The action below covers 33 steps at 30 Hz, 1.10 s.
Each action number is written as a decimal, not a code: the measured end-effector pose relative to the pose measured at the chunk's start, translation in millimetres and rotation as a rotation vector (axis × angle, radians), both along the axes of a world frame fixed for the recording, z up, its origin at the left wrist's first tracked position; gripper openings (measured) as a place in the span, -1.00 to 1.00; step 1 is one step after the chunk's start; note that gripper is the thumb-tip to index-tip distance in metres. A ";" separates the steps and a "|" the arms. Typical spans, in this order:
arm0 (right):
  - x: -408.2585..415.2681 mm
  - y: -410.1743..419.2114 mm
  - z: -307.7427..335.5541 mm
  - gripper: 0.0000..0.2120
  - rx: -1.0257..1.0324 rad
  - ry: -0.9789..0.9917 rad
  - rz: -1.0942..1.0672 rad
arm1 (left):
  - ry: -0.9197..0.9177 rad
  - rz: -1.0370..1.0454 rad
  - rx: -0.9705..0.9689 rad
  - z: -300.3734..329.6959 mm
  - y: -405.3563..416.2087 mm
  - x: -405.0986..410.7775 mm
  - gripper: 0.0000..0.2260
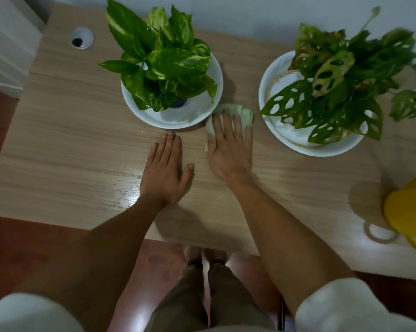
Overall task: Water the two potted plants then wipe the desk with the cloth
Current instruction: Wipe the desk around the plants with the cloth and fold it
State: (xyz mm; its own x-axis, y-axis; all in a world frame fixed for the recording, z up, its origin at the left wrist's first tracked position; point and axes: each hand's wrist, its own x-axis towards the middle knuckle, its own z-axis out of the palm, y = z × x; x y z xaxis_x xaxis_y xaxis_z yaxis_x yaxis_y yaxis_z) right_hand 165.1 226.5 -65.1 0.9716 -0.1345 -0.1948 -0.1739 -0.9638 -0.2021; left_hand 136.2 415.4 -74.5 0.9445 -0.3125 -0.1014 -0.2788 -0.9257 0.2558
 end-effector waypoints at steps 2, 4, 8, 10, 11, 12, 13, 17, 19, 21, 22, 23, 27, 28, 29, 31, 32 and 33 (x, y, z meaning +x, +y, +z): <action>-27.8 6.5 0.6 -0.43 0.004 -0.006 0.047 | 0.021 -0.009 -0.026 0.5 2.3 -0.5 -0.35; -46.7 8.1 1.1 -0.43 -0.006 -0.008 0.103 | 0.035 -0.025 -0.058 1.3 5.3 -1.2 -0.37; -31.0 -0.8 5.0 -0.43 0.002 0.012 0.095 | 0.013 0.021 -0.067 2.8 16.5 -2.2 -0.37; 0.6 -7.9 4.1 -0.42 0.008 0.010 0.027 | 0.017 0.064 -0.067 2.6 24.3 -7.2 -0.36; 18.3 -12.3 2.9 -0.41 0.002 0.006 -0.009 | 0.023 0.071 -0.069 1.0 27.3 -10.5 -0.36; 35.8 -17.3 2.0 -0.40 -0.007 0.004 -0.039 | 0.022 0.069 -0.070 -1.2 29.0 -14.0 -0.36; 52.1 -22.6 1.5 -0.40 -0.008 0.008 -0.062 | 0.014 0.066 -0.068 -3.6 29.8 -17.0 -0.37; 84.2 -32.7 0.8 -0.41 0.017 0.010 -0.076 | -0.014 0.064 -0.041 -9.4 30.4 -18.0 -0.37; 77.3 -31.0 -1.1 -0.40 0.000 0.002 -0.059 | -0.009 0.062 -0.042 -8.5 30.8 -17.7 -0.37; 58.4 -27.3 -2.9 -0.40 -0.009 -0.006 -0.049 | 0.000 0.057 -0.037 -7.1 30.6 -17.4 -0.37; 45.8 -24.6 -2.5 -0.40 -0.017 -0.017 -0.041 | 0.003 0.055 -0.034 -6.3 30.4 -17.3 -0.37; 33.4 -21.3 -2.2 -0.40 -0.026 -0.027 -0.032 | 0.006 0.055 -0.031 -5.7 30.2 -17.1 -0.36; -2.0 -1.4 -2.9 -0.39 -0.005 0.003 -0.025 | 0.023 0.057 -0.032 -3.0 29.6 -17.1 -0.36; -7.9 4.9 -3.0 -0.39 0.001 0.013 -0.023 | 0.035 0.055 -0.039 -2.1 29.5 -17.2 -0.37; -12.9 12.2 -2.8 -0.40 0.007 0.018 -0.017 | 0.051 0.051 -0.056 -0.6 30.2 -17.2 -0.37; -22.0 26.5 -1.5 -0.40 0.012 0.024 -0.012 | 0.088 0.029 -0.114 4.6 34.2 -15.7 -0.39; -26.5 35.9 -0.2 -0.40 0.010 0.022 -0.012 | 0.103 0.008 -0.135 8.3 40.7 -14.3 -0.40; -30.3 47.4 1.1 -0.40 0.007 0.025 -0.014 | 0.103 -0.017 -0.142 12.3 51.1 -12.2 -0.40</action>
